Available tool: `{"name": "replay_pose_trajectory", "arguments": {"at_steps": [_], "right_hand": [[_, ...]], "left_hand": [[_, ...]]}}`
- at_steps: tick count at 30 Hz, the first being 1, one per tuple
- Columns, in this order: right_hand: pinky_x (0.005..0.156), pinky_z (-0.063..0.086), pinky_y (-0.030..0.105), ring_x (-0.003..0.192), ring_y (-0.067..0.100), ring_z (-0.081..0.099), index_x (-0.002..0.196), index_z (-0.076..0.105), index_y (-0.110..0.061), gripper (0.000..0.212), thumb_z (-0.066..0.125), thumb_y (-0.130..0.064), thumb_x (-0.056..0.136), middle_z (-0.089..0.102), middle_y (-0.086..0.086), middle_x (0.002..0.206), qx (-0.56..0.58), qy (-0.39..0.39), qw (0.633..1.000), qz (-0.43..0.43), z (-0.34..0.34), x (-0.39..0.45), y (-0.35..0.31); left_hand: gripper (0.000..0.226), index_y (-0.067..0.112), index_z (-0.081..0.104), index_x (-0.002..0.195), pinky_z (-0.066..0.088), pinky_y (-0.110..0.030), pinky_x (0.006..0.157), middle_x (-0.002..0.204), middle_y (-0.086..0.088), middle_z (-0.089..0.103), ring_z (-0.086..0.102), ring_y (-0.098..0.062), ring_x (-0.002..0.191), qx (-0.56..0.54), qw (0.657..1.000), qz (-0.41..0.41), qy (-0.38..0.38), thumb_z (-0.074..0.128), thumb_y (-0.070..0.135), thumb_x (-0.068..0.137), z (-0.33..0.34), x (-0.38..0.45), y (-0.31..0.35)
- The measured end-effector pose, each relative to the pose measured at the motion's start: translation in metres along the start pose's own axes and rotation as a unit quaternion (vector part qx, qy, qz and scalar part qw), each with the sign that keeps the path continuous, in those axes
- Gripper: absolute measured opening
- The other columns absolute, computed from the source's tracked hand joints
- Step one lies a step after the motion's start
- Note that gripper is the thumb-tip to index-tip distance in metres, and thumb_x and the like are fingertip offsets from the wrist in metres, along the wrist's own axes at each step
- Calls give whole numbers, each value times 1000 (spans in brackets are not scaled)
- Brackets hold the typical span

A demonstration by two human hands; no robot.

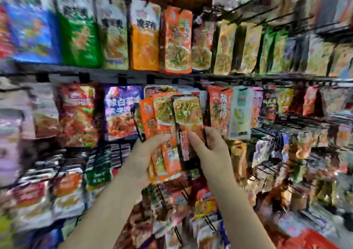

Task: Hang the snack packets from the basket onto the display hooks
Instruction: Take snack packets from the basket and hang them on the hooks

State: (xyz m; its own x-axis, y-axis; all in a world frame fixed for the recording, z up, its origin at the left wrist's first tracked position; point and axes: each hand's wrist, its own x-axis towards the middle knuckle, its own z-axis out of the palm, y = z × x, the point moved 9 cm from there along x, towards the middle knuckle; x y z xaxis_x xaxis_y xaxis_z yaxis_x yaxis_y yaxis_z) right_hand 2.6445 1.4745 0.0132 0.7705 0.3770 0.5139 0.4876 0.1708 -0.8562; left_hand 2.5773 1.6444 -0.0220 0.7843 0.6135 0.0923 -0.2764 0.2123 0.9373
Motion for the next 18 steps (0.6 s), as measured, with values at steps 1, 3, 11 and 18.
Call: {"name": "replay_pose_trajectory", "arguments": {"at_steps": [1,3,11,18], "right_hand": [[95,50,39,106,16,65,108,65,-27,31,69,-51,89,70,-1,110,2,-31,999,8,18,0,-2],[97,49,30,111,7,63,115,64,-30,19,64,-34,97,69,-7,119,13,-90,995,30,51,-5,-5],[73,53,24,77,11,69,95,73,-9,9,69,-17,95,76,0,84,47,-179,982,45,111,-15,-24],[75,52,35,72,19,64,80,69,-6,24,70,-26,94,70,7,79,-4,-263,962,78,131,-27,-35]], "left_hand": [[24,14,74,107,53,-30,78,102,3,74,70,-11,98,1,1000,-2,1,74,27,87,-12,-5,10],[16,17,71,98,52,-23,63,87,7,73,71,-1,73,-2,1000,-4,-12,72,28,88,-29,-20,25],[75,4,72,111,60,-43,77,104,-16,77,76,-30,89,-15,1000,19,4,93,35,46,-79,-46,67],[14,-1,70,102,58,-51,87,108,-22,73,72,-37,88,-43,997,58,25,65,9,93,-92,-43,87]]}}
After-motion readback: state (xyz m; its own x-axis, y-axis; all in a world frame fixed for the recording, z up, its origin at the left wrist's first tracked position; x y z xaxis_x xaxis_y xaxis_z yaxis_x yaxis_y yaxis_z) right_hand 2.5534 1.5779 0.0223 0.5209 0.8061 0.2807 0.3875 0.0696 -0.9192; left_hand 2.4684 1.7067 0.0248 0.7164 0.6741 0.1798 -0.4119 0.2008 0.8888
